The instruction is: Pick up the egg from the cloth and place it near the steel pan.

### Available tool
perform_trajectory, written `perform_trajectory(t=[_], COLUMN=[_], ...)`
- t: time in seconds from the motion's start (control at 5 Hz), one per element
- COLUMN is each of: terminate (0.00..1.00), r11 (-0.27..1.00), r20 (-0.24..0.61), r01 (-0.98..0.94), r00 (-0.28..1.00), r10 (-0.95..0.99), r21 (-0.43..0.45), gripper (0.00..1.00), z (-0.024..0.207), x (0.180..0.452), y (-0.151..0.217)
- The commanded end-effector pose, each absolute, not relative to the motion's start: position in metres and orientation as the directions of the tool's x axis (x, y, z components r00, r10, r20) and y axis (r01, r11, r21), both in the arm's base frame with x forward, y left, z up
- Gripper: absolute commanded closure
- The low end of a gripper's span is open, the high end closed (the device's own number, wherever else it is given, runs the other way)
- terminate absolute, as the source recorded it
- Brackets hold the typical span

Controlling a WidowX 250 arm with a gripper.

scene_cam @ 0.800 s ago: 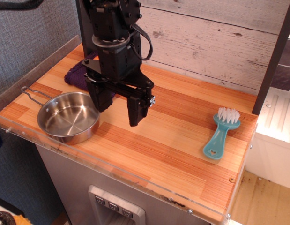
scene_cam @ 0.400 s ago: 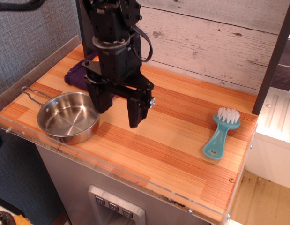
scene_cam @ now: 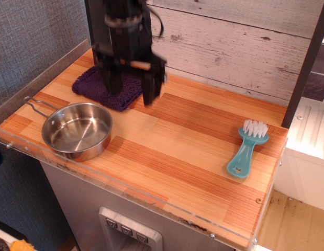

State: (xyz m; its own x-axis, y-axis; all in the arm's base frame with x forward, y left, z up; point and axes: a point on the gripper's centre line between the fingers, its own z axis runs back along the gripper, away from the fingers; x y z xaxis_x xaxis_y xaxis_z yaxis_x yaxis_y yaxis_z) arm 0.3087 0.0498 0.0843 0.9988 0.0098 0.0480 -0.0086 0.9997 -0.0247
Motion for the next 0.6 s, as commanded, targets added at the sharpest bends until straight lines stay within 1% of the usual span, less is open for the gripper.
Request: perform_trajectory(t=[0.0, 0.2, 0.4], terminate=[0.00, 0.00, 0.00], r11=[0.989, 0.983, 0.979], r20=[0.118, 0.101, 0.088], r01=[-0.145, -0.174, -0.185], r00=[0.983, 0.981, 0.980], r10=[0.140, 0.168, 0.179], r21=[0.034, 0.060, 0.079], gripper=[0.00, 0.00, 0.00], z=[0.109, 0.097, 0.082], x=[0.357, 0.367, 0.369], y=[0.111, 0.126, 0.127])
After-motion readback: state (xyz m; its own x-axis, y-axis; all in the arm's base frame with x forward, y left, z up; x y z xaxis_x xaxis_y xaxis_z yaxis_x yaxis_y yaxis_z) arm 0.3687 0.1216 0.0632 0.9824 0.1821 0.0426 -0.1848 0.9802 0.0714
